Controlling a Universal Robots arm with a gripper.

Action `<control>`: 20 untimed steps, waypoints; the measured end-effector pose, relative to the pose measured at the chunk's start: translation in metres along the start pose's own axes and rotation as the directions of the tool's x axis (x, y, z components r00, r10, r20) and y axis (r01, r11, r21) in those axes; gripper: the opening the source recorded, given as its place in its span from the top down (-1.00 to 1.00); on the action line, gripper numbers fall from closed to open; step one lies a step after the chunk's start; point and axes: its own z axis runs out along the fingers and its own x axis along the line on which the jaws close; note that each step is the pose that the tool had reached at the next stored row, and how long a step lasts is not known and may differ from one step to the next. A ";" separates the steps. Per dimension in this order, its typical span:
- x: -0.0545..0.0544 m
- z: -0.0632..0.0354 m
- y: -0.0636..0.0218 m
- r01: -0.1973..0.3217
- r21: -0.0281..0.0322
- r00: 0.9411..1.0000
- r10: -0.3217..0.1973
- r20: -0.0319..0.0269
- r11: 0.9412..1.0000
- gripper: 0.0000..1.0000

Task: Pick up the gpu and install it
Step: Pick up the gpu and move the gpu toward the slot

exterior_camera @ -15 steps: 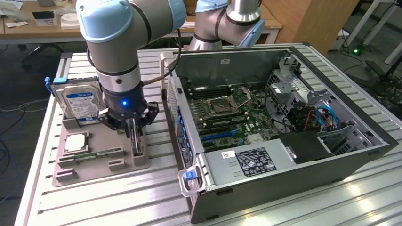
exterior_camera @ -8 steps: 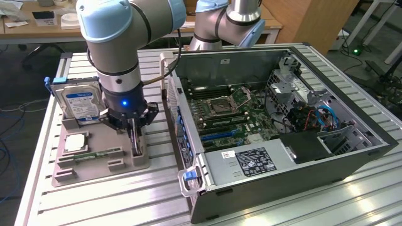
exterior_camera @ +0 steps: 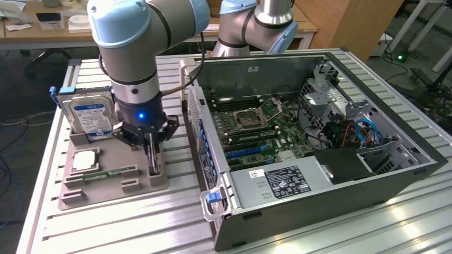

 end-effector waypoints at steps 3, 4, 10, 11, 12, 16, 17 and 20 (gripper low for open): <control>-0.002 0.0002 0.0001 0.000 0.000 1.000 0.000 0.000 1.000 0.39; -0.002 0.0002 0.0001 0.000 0.000 1.000 0.000 0.000 1.000 0.39; -0.002 0.0002 0.0001 0.000 0.000 1.000 0.000 0.000 1.000 0.39; -0.003 0.0002 0.0001 0.000 0.000 1.000 0.000 0.000 1.000 0.42; -0.003 0.0001 0.0001 0.000 0.000 1.000 0.000 0.000 1.000 0.44; -0.003 0.0002 0.0001 0.000 0.000 1.000 0.000 0.000 1.000 0.44; -0.003 0.0002 0.0001 0.000 0.000 1.000 0.000 0.000 1.000 0.44; -0.003 0.0002 0.0001 0.000 0.000 1.000 0.000 0.000 1.000 0.44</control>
